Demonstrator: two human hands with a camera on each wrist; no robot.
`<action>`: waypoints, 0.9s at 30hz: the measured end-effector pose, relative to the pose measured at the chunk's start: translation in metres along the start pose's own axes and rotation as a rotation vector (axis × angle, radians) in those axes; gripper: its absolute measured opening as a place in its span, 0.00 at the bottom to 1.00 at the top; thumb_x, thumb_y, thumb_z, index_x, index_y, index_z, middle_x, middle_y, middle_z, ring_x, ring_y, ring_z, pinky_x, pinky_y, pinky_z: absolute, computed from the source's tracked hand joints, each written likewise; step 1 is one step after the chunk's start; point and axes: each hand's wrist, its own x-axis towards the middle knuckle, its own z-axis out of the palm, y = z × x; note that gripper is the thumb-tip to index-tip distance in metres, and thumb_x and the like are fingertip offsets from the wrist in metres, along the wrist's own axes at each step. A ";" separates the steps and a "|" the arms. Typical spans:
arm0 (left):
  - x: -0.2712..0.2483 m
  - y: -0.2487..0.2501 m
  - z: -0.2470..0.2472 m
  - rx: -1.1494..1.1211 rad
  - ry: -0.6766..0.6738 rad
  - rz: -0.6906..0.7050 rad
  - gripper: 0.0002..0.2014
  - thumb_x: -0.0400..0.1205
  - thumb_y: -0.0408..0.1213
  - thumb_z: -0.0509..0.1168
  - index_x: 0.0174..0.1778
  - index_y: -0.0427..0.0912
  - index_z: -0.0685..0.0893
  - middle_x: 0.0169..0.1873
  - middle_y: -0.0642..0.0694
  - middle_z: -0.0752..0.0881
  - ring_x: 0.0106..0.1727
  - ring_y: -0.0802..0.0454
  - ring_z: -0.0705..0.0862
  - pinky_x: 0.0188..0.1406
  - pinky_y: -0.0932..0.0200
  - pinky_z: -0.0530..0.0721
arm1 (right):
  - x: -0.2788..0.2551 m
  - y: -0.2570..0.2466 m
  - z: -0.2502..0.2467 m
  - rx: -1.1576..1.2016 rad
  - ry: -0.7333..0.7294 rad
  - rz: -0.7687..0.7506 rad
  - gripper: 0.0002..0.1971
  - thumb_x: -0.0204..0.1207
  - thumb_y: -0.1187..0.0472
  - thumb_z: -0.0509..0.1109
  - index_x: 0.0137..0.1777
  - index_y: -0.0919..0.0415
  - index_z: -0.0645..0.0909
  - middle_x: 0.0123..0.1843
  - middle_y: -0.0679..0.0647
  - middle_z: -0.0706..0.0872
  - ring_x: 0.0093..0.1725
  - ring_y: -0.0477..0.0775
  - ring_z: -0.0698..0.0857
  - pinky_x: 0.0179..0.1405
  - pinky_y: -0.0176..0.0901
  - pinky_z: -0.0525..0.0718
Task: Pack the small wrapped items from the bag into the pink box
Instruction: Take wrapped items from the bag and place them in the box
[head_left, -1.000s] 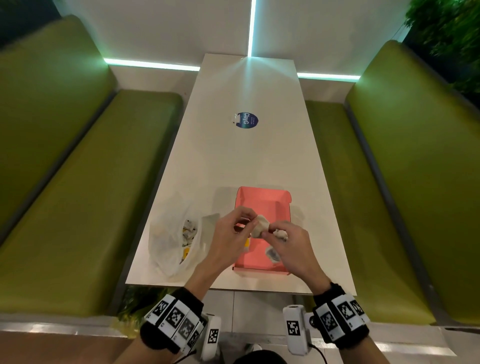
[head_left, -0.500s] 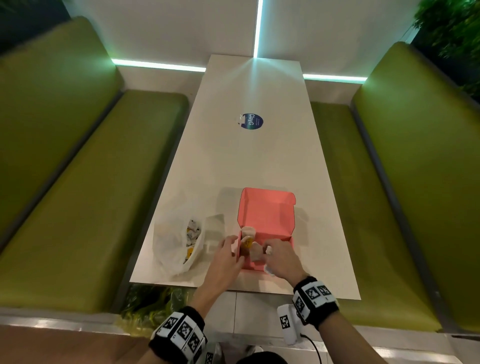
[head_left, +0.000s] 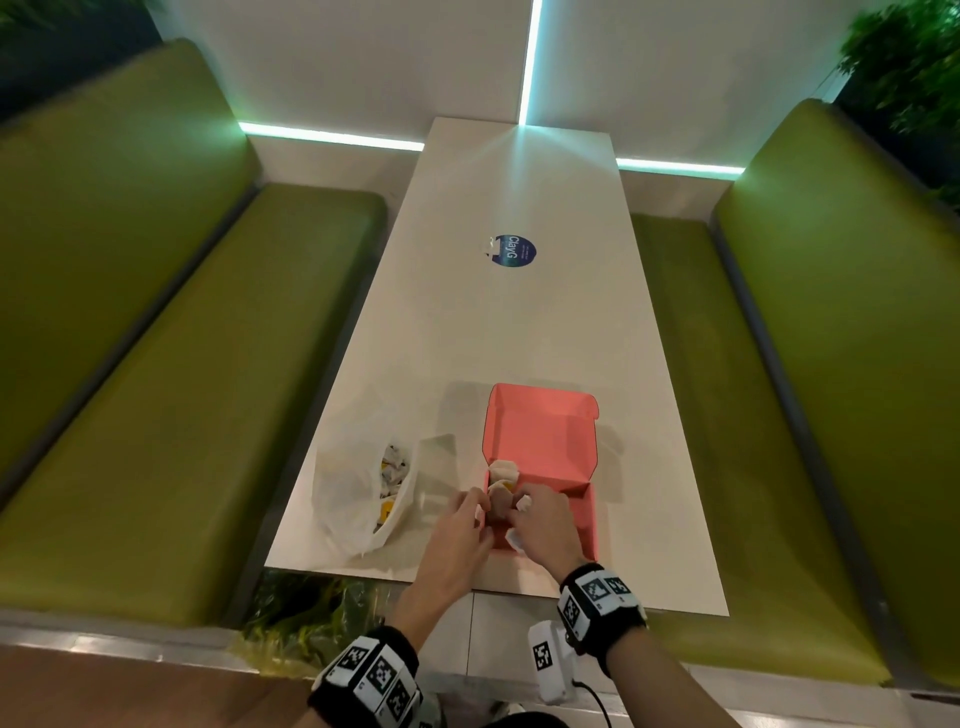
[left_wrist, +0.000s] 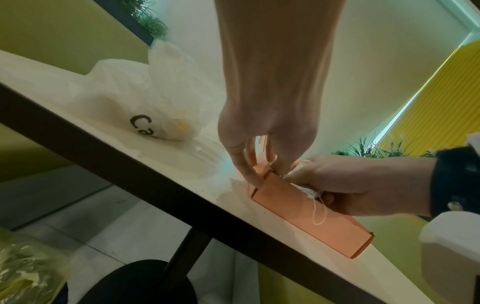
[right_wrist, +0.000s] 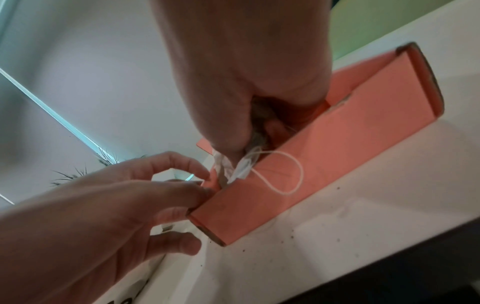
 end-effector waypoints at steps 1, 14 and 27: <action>0.001 0.000 0.000 0.015 -0.014 0.011 0.13 0.79 0.28 0.64 0.59 0.45 0.79 0.58 0.48 0.79 0.52 0.47 0.83 0.54 0.50 0.83 | 0.000 0.000 0.001 0.011 0.008 -0.008 0.09 0.65 0.65 0.72 0.30 0.54 0.75 0.28 0.48 0.83 0.32 0.54 0.82 0.29 0.44 0.77; 0.002 -0.013 0.003 0.204 -0.026 0.087 0.16 0.84 0.36 0.61 0.68 0.53 0.79 0.68 0.49 0.72 0.55 0.52 0.82 0.52 0.56 0.83 | -0.012 0.003 -0.022 0.316 0.109 0.056 0.06 0.68 0.59 0.80 0.36 0.55 0.84 0.35 0.51 0.88 0.29 0.38 0.82 0.30 0.33 0.79; 0.003 0.064 -0.016 -0.466 0.052 0.190 0.02 0.85 0.36 0.68 0.46 0.46 0.83 0.39 0.52 0.89 0.40 0.57 0.86 0.38 0.56 0.85 | -0.021 -0.018 -0.052 0.711 0.335 -0.074 0.06 0.76 0.59 0.78 0.39 0.57 0.87 0.33 0.50 0.89 0.34 0.51 0.88 0.32 0.44 0.87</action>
